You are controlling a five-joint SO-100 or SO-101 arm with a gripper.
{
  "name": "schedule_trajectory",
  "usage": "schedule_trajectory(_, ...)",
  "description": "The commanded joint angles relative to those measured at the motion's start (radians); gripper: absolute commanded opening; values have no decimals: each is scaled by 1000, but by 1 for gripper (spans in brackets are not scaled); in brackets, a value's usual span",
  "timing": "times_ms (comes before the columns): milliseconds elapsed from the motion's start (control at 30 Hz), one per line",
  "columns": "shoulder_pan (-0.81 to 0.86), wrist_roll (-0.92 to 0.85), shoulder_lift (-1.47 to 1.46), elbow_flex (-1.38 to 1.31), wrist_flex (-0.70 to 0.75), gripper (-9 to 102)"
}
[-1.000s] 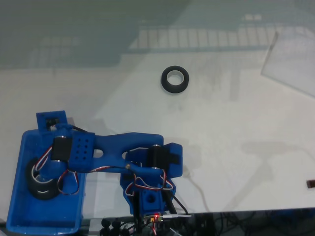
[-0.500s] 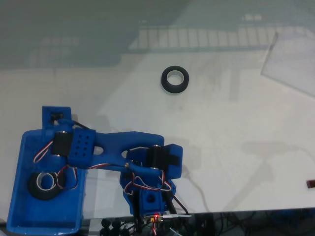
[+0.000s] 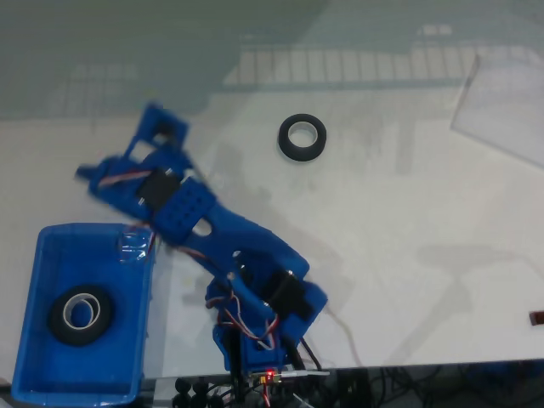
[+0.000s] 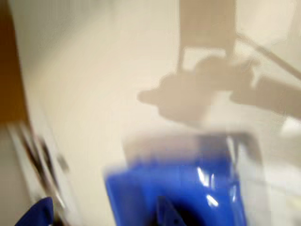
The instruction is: Grasp all tape and put them in the bin.
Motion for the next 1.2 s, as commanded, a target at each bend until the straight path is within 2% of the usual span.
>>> schedule_trajectory(0, 202, 26, 21, -8, -66, 29)
schedule_trajectory(200, 551, 155, -5, -8, -187, 28)
schedule_trajectory(567, 991, 333, -169, -8, -175, 28)
schedule_trajectory(767, 1083, 331, -311, -8, -172, 28)
schedule_trajectory(1167, 1081, 311, -621, -95, -172, 27)
